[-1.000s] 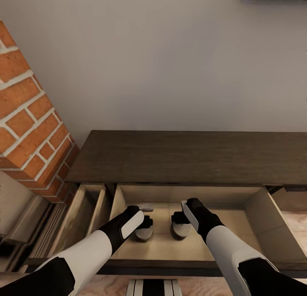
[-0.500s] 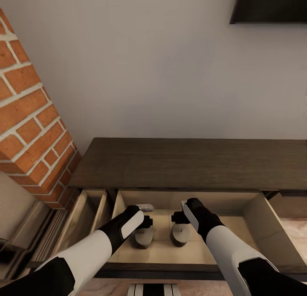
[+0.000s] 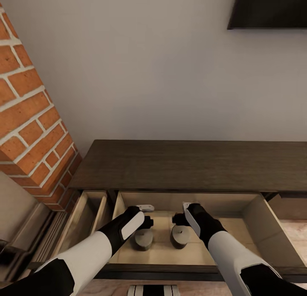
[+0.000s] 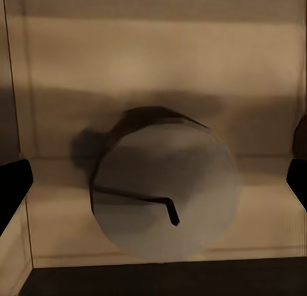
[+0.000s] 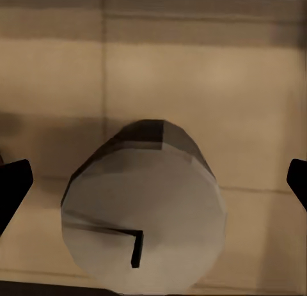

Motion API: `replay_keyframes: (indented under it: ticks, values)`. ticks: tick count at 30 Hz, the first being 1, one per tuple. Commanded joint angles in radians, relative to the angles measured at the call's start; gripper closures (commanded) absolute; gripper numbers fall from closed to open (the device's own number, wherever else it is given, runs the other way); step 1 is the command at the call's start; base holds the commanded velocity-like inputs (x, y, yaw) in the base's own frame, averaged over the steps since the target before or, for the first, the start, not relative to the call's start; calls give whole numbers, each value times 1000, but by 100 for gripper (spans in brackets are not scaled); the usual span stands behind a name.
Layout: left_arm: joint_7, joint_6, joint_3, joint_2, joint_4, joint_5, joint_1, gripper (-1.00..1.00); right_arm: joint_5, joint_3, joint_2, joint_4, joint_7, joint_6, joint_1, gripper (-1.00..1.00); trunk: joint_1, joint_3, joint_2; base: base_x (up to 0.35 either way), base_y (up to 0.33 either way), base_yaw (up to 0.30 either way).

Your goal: Place each of the two pumpkins and all three candles from the living room inside a cabinet in the living room (use any cabinet), then make sure every cabinet is closed, and position the cauldron so it is next to a table in the living room.

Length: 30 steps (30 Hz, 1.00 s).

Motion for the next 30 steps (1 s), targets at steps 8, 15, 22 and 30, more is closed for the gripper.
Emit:
replay_keyframes:
  ticks: [8,15,22,30]
  values:
    - [52,0,-5,9,-100,8,46,-100,-12,5,-13,-58,-5,-52,54,-100,0,-1,0,0,0,0]
    - [84,-1,-4,11,-129,9,58,-100,-13,4,-29,-215,-4,-42,134,-100,0,-1,0,0,0,0]
    - [86,-1,-3,13,-140,9,61,-100,-12,4,-41,-359,-4,38,194,-100,0,-1,0,0,0,0]
    - [83,11,4,41,-243,14,97,-100,-13,2,-51,-441,-5,157,214,-100,-3,22,1,0,0,0]
